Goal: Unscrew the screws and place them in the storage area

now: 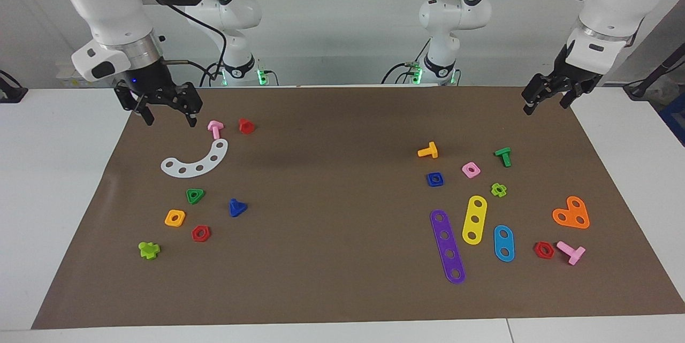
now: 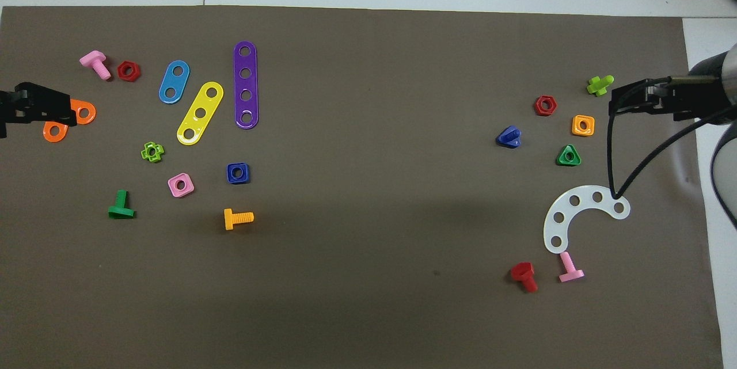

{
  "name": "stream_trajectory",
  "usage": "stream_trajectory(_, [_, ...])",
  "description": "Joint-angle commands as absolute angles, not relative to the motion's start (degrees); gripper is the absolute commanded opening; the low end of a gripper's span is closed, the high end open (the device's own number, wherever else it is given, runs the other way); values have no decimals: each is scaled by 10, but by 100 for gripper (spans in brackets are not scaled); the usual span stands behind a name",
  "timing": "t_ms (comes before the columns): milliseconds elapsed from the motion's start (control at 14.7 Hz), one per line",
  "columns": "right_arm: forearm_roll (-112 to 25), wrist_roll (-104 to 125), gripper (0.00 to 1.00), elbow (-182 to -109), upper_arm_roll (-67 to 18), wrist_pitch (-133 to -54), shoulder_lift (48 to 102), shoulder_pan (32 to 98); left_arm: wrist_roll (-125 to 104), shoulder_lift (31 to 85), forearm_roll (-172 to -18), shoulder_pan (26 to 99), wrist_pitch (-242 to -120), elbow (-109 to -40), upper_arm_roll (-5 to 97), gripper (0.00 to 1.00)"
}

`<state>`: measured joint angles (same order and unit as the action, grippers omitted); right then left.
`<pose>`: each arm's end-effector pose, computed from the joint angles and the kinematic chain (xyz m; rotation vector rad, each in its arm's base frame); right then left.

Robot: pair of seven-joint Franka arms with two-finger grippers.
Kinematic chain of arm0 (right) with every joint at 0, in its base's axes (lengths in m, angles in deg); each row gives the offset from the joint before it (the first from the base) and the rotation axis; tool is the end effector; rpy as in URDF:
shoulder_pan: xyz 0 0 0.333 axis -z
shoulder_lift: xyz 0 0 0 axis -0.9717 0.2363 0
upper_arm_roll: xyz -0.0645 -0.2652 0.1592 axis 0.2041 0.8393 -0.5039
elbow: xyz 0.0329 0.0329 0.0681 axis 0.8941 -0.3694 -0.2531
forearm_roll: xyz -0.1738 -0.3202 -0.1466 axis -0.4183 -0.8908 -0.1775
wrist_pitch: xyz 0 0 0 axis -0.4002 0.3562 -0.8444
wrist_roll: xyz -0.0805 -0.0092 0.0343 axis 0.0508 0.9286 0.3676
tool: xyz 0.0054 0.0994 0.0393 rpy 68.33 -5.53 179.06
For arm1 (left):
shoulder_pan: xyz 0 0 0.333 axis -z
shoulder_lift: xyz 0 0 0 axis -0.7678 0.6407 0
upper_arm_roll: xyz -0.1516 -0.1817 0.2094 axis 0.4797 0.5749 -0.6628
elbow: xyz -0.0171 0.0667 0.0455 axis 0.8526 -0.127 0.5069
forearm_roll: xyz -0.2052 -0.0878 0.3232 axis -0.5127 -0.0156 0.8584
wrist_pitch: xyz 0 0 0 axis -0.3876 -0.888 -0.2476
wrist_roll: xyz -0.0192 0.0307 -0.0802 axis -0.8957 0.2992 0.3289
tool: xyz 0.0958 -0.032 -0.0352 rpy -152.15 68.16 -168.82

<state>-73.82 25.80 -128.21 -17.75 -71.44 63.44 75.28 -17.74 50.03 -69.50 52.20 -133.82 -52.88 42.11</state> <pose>0.5841 0.0180 0.6277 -3.1236 0.1424 -0.1485 0.5655 -0.0146 0.6329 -3.1316 -0.1783 -0.0649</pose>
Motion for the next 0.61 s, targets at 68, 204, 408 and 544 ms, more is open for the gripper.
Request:
stream_trajectory(68, [-715, 237, 99, -1271, -184, -675, 648, 762, -179, 483, -690, 517, -1345, -549, 424, 100])
stream_trajectory(204, [-717, 235, 99, -1287, -184, -637, 636, 758, -179, 483, -690, 518, -1345, -549, 424, 100])
stream_trajectory(408, [-726, 232, 99, -1308, -183, -632, 624, 757, -179, 483, -690, 517, -1345, -549, 424, 100])
stream_trajectory(544, [-727, 236, 99, -1323, -183, -636, 617, 756, -179, 483, -690, 517, -1344, -549, 424, 100])
